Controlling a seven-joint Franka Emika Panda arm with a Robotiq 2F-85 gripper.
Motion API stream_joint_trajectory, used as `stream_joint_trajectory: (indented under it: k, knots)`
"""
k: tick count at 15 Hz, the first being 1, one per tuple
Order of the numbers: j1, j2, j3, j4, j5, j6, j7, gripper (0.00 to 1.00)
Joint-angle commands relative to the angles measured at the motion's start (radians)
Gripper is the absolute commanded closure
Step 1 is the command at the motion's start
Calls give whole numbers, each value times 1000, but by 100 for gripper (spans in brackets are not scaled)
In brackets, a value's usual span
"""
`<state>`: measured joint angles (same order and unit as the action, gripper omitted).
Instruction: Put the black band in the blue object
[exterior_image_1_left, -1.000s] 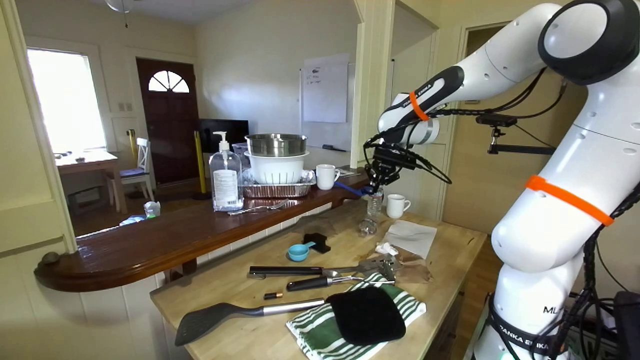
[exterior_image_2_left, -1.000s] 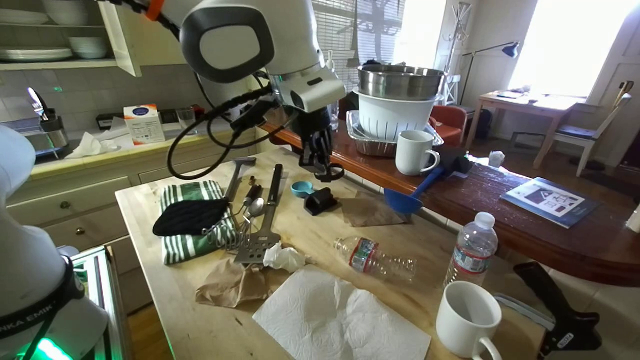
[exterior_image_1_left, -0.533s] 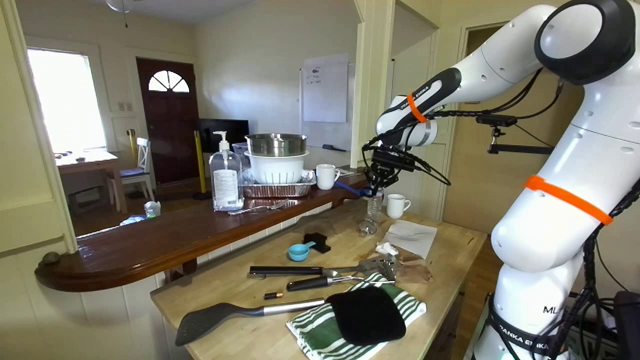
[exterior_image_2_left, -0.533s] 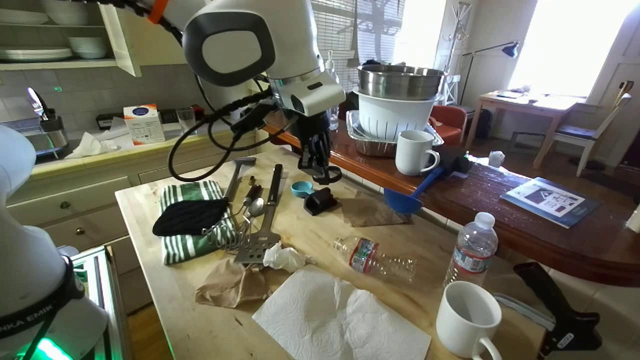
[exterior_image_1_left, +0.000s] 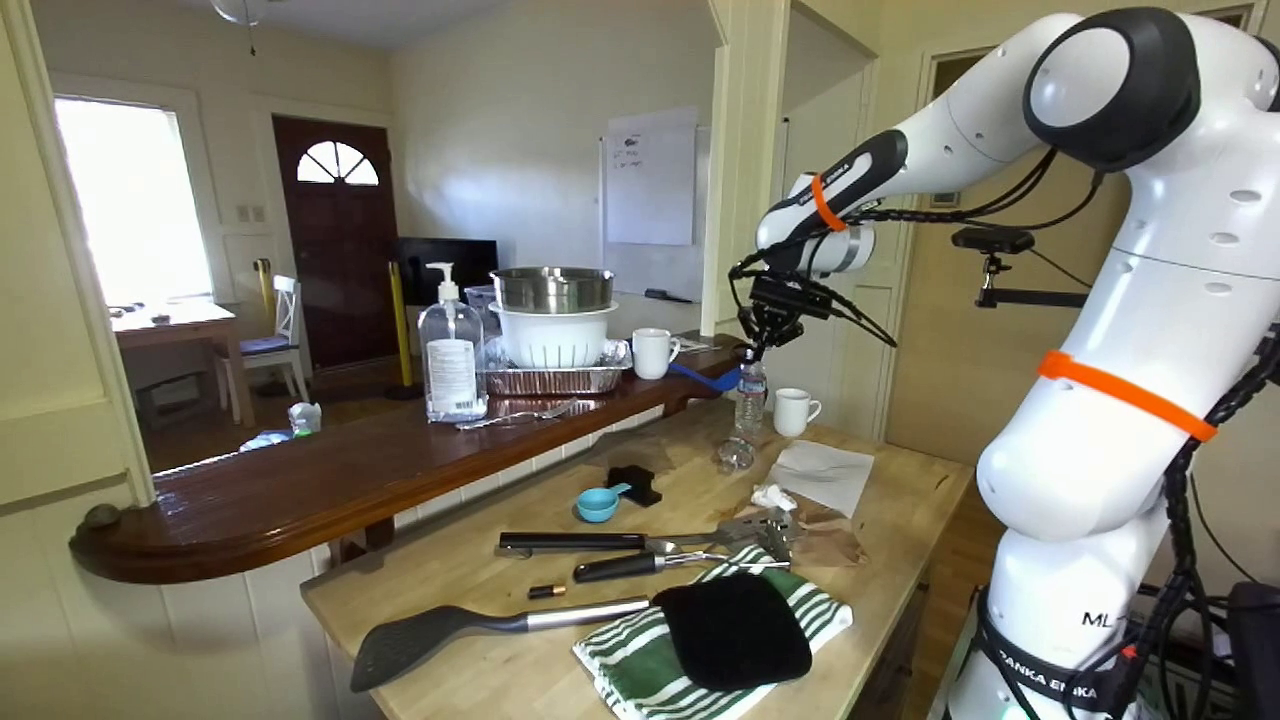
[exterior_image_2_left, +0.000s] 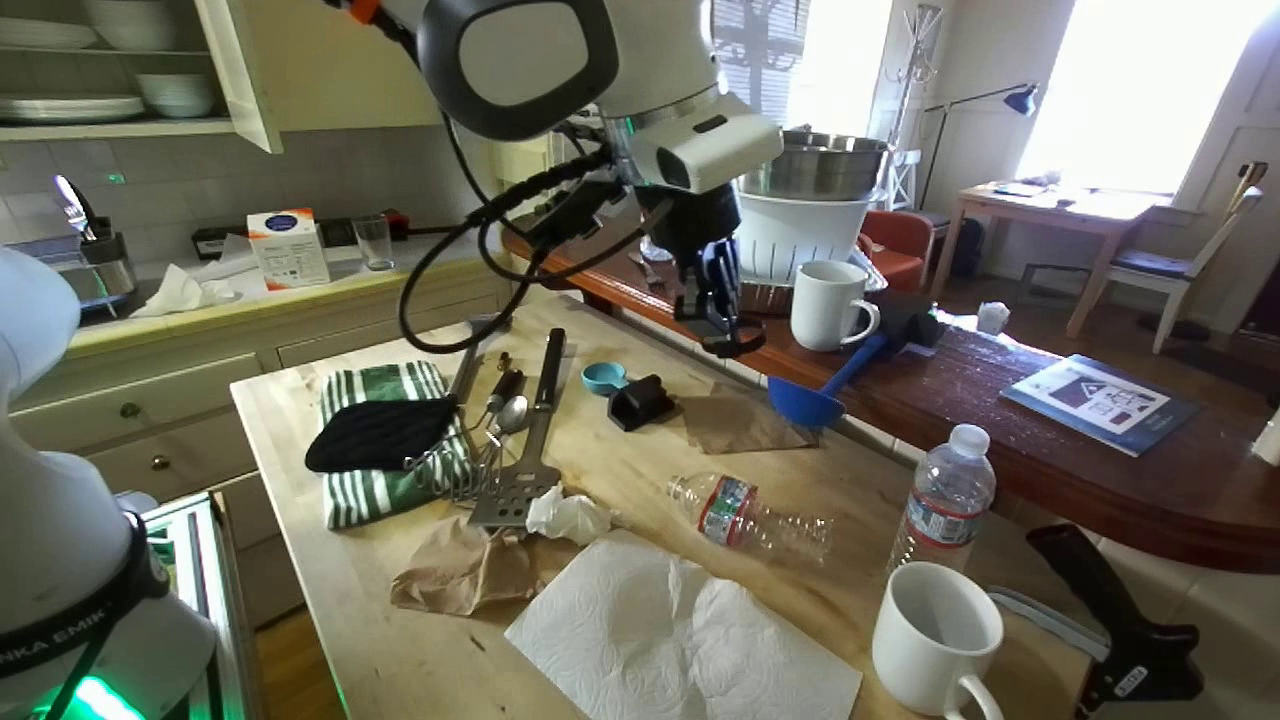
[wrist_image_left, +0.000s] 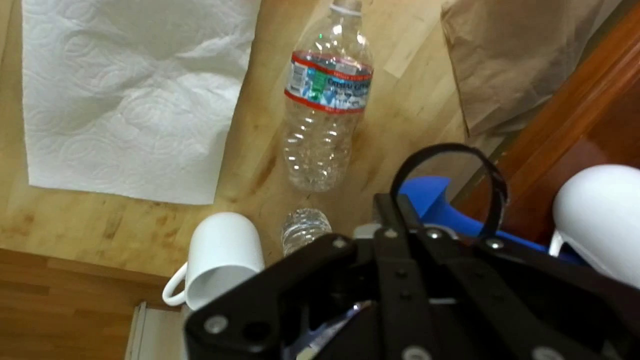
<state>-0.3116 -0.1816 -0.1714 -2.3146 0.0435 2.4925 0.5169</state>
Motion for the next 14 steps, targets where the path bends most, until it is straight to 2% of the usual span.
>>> stream_joint_trajectory:
  k: [1, 7, 14]
  knots:
    - [4, 105, -26, 114, 2, 15, -22, 100]
    - [23, 234, -53, 217, 46, 62, -71, 100]
    - [41, 324, -45, 262, 138, 104, -172, 100]
